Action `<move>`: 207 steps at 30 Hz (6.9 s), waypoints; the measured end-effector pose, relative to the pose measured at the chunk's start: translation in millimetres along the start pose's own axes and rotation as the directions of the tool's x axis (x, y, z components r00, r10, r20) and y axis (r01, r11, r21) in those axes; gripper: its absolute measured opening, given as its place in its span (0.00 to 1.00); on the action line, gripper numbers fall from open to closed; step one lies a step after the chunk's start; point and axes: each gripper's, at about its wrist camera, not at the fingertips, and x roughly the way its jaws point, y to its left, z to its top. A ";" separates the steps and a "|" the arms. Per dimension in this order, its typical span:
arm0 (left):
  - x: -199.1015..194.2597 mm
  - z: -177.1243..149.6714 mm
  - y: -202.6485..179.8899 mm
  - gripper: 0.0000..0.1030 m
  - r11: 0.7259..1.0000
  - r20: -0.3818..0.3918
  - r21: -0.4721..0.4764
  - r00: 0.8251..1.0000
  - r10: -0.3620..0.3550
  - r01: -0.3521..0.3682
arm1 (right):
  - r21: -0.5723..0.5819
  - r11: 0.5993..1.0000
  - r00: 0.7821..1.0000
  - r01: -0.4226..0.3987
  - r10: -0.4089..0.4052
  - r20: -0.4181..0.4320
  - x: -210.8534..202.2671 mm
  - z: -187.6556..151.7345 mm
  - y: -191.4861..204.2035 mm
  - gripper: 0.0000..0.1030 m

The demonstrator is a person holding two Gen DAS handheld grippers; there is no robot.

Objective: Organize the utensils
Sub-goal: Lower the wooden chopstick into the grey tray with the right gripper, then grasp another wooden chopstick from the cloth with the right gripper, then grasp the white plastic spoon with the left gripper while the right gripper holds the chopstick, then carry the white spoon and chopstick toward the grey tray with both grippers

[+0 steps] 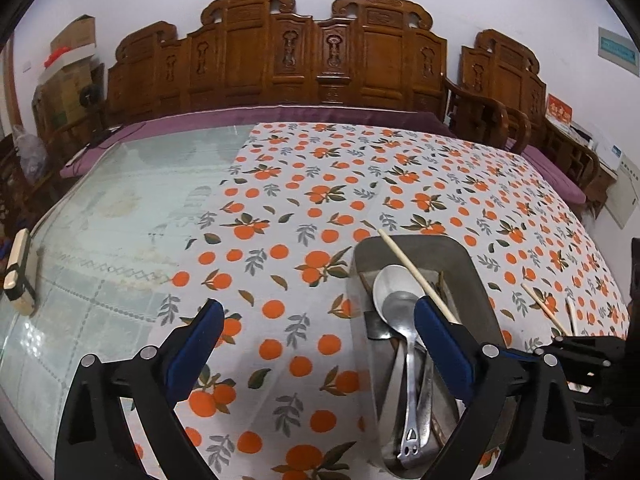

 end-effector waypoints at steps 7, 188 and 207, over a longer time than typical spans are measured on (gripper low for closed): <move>-2.7 2.3 8.0 0.89 1.000 0.011 -0.023 1.000 0.008 -0.008 | -0.013 1.000 1.000 -0.003 0.003 -0.028 10.8 -7.6 4.2 0.06; -18.2 -36.2 -180.1 0.01 0.970 -0.108 0.193 0.986 -0.128 0.147 | 0.079 0.954 0.957 0.290 -0.291 -0.005 -116.7 -54.4 -168.2 0.06; -3.3 -32.0 -107.3 0.01 0.988 -0.117 0.145 0.993 -0.031 0.048 | -0.061 0.969 0.971 0.238 -0.238 0.012 -108.0 -46.5 -102.3 0.06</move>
